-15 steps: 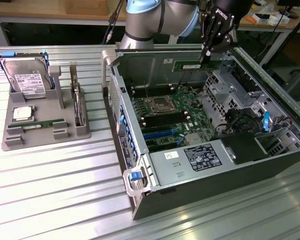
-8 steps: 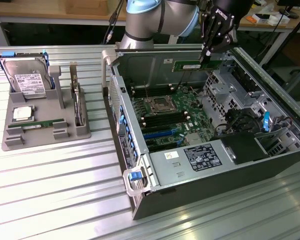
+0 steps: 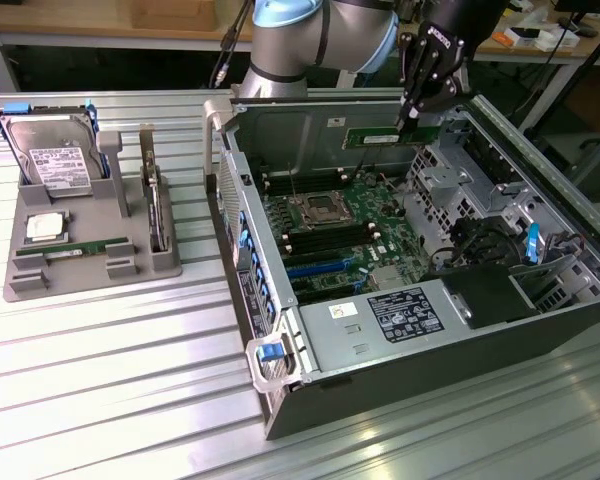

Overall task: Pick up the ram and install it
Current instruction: 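Insert the ram into the slot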

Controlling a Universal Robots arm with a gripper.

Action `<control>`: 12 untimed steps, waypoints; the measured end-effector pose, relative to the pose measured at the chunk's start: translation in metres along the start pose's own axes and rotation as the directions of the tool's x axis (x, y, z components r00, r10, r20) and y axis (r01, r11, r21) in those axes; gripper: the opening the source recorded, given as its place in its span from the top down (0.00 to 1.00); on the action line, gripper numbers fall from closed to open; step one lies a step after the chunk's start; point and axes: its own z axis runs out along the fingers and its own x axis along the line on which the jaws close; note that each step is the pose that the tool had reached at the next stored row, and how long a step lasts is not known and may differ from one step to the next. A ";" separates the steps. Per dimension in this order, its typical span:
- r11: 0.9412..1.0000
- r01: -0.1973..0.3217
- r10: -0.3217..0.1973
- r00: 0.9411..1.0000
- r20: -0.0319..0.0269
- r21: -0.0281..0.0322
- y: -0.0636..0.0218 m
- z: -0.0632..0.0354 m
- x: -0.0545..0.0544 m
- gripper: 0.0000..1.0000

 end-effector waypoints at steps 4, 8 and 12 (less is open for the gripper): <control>1.000 0.000 0.000 1.000 0.000 0.000 -0.0001 0.0027 0.000 0.88; 1.000 0.000 0.000 1.000 0.000 0.000 -0.0003 0.0056 0.000 0.88; 1.000 0.000 0.000 1.000 0.000 0.000 -0.0005 0.0087 0.000 0.88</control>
